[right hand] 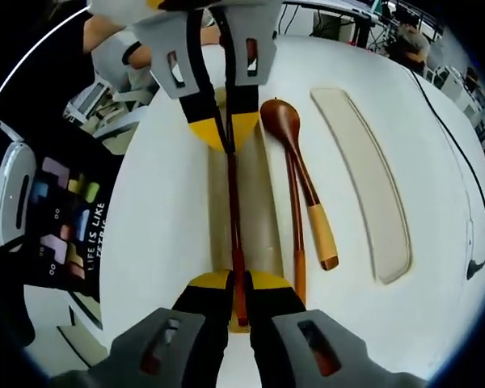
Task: Arrange the utensils inside the cutlery case until each visible utensil rests in its matching compartment.
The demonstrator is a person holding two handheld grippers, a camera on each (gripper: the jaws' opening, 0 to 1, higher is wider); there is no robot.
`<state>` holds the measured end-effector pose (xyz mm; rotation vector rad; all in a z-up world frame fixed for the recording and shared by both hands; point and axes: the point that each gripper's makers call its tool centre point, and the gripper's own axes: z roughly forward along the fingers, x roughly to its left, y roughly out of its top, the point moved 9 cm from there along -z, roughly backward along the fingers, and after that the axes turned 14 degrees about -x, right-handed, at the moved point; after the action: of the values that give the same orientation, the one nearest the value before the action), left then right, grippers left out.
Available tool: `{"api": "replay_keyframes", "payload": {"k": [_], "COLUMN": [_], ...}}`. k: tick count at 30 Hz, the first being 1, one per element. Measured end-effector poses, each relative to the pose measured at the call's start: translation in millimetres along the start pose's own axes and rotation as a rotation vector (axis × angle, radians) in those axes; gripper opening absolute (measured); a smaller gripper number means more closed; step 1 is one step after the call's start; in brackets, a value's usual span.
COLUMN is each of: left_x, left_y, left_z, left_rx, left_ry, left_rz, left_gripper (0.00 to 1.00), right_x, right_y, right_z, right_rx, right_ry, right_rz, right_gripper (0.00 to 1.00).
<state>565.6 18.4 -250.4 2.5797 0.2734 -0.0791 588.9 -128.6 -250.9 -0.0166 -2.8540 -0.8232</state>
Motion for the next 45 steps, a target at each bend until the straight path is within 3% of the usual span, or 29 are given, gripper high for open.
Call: {"api": "replay_keyframes", "payload": {"k": [6, 20, 30, 38, 42, 45], "left_x": [-0.6, -3.5, -10.0, 8.1, 17.8, 23.3], "left_y": [-2.6, -2.9, 9.3, 16.8, 13.3, 13.6], "left_z": [3, 4, -15, -29, -27, -26], "left_rx": [0.0, 0.003, -0.066, -0.094, -0.106, -0.153], "left_ry": [-0.012, -0.013, 0.011, 0.045, 0.053, 0.038], "left_rz": [-0.007, -0.037, -0.023, -0.013, -0.044, -0.104], "left_gripper": [0.04, 0.04, 0.09, 0.1, 0.1, 0.1], "right_x": [2, 3, 12, -3, -11, -17], "right_y": [-1.9, -2.1, 10.8, 33.2, 35.2, 33.9], "right_z": [4, 2, -19, -35, -28, -24], "right_rx": [0.007, 0.013, 0.013, -0.025, -0.027, -0.016], "right_ry": [0.028, -0.005, -0.006, -0.071, -0.076, -0.07], "right_rz": [-0.005, -0.038, -0.118, -0.154, -0.154, -0.149], "right_gripper": [0.05, 0.08, 0.12, 0.13, 0.13, 0.14]}}
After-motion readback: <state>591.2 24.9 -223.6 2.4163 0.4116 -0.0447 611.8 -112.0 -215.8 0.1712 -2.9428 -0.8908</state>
